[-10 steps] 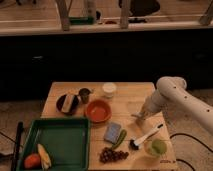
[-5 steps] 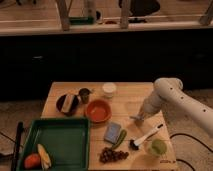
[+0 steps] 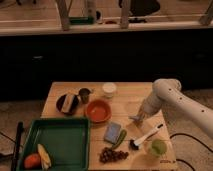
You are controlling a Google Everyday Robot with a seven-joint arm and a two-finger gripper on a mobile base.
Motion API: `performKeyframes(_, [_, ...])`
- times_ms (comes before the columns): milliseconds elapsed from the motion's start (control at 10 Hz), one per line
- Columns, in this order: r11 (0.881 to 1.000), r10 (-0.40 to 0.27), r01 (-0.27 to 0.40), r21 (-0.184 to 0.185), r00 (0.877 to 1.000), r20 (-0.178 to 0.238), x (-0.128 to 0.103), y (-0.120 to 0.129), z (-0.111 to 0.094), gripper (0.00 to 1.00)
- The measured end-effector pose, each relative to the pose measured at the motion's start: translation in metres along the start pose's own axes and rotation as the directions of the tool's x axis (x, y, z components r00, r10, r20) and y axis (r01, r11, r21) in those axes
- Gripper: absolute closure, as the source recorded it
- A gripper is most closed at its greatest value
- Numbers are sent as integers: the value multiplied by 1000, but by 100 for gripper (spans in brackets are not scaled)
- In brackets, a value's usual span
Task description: Place towel in table surface
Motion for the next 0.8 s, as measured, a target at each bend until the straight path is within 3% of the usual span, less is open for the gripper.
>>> performKeyframes(400, [1000,-3,3,12,1000,16,-2,0,3,22])
performKeyframes(800, [1000,-8,7,17,1000,22,-2,0,3,20])
